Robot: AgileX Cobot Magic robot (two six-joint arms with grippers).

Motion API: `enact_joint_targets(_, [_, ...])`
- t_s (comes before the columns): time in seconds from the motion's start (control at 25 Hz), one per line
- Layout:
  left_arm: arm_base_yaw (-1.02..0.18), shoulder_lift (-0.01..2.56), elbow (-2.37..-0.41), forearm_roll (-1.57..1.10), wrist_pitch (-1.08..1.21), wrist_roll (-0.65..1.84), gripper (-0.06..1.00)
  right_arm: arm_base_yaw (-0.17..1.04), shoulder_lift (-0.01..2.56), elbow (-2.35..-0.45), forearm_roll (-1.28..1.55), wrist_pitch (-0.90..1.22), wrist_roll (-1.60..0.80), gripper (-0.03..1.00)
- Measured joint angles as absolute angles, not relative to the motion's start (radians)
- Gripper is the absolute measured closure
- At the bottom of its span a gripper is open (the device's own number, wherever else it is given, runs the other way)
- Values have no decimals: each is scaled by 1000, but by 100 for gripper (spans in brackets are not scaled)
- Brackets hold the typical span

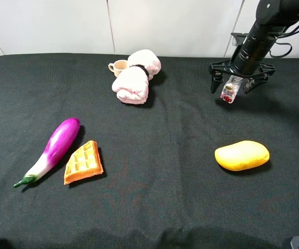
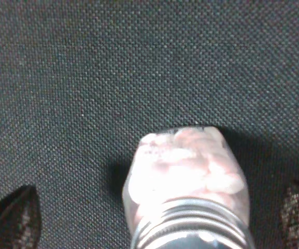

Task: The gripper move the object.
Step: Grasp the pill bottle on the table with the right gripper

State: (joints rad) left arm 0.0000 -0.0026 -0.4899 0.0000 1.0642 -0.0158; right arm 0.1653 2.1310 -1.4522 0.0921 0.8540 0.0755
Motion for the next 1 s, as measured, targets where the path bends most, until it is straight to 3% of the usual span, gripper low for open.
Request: enact_joint_targets(1.0, [0,-3,-490,0,1064,-16,8,165,2141,-1452,58,836,98,27])
